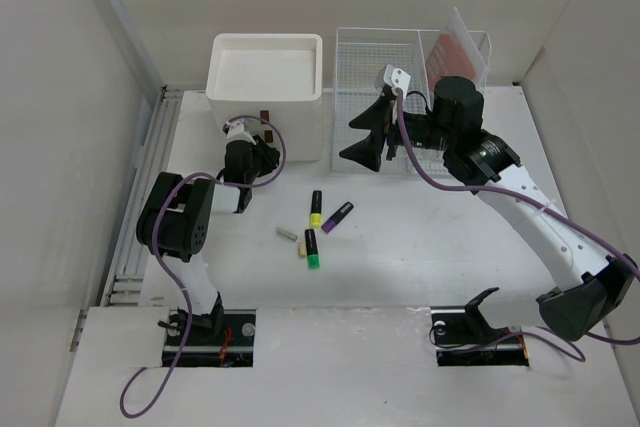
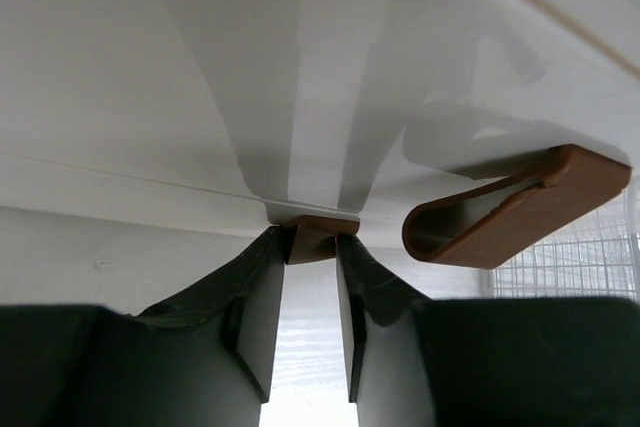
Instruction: Organize the desk
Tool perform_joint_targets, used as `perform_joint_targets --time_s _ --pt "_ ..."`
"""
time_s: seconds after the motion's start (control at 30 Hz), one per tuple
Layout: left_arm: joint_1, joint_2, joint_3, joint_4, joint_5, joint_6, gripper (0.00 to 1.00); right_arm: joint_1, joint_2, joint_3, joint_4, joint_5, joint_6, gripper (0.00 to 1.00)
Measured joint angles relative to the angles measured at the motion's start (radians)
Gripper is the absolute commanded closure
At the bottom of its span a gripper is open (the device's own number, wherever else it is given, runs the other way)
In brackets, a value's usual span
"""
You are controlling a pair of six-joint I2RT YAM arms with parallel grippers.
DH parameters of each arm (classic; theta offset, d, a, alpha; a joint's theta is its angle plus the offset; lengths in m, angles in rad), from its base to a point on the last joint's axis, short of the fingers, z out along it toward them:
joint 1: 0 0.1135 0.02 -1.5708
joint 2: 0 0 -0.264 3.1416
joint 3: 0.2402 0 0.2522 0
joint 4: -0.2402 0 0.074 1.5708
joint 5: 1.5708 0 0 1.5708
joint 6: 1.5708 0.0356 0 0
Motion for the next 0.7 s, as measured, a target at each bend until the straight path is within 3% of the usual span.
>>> perform_joint_targets --time_s 0.17,0.33,0.7 --pt "-0.001 0.005 0.013 -0.009 -0.001 -0.001 0.85 0.0 0.0 0.0 0.0 -0.007 0.0 0.23" --pt "-0.002 0.006 0.021 -0.02 -0.005 -0.001 1.0 0.0 0.0 -0.002 0.0 -0.013 0.0 0.23" --pt "-0.006 0.001 0.014 -0.019 -0.01 -0.012 1.0 0.0 0.0 -0.003 0.0 -0.023 0.0 0.23"
